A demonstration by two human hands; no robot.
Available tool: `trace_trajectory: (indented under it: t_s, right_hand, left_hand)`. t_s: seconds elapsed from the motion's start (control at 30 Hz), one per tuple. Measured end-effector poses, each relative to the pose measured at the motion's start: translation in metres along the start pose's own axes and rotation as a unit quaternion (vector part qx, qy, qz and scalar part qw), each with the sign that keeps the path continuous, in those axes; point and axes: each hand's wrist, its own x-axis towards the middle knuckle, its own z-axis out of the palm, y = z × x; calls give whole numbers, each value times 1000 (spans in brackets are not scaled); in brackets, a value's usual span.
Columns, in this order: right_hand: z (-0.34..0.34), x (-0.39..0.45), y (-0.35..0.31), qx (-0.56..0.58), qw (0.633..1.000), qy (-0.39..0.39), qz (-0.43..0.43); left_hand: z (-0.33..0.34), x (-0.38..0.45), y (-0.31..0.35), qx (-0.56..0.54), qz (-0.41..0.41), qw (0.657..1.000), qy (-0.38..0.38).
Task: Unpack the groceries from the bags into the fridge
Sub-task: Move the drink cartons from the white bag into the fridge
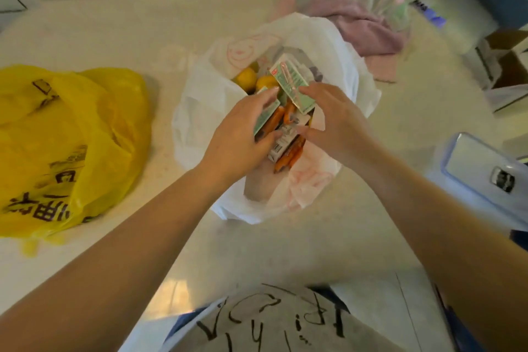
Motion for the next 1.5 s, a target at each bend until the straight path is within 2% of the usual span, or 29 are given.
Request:
trace_trajectory:
  t_s: [0.23,0.3,0.47,0.7,0.87,1.0,1.17,1.3,1.5]
  right_hand:
    - [-10,73,32,-26,993,-76,-86]
    - [-9,90,37,-41,989,-97,-107]
    - [0,122,45,-90,974,-143,-148]
    - [19,137,54,-160,967,-155,-124]
    - [28,140,49,-107,982,-139,-76]
    - [31,141,46,-29,990,-139,-19]
    - [34,137,46,21,990,-135,-23]
    - [36,130,46,25,994,-104,-35]
    - [35,133,43,52,993,-102,-4]
  left_hand:
    - [24,38,-6,89,-115,989,39]
    - [30,44,-9,145,-152,977,21]
    - [36,51,-20,238,-178,955,-21]
    - [36,40,-27,313,-182,931,-43]
    - [37,30,-29,345,-218,912,-43]
    - [34,23,-34,392,-212,893,-56]
    - [33,18,-37,386,-212,897,-31]
    - [31,11,-35,357,-220,908,6]
    - [24,15,-25,304,-259,916,40]
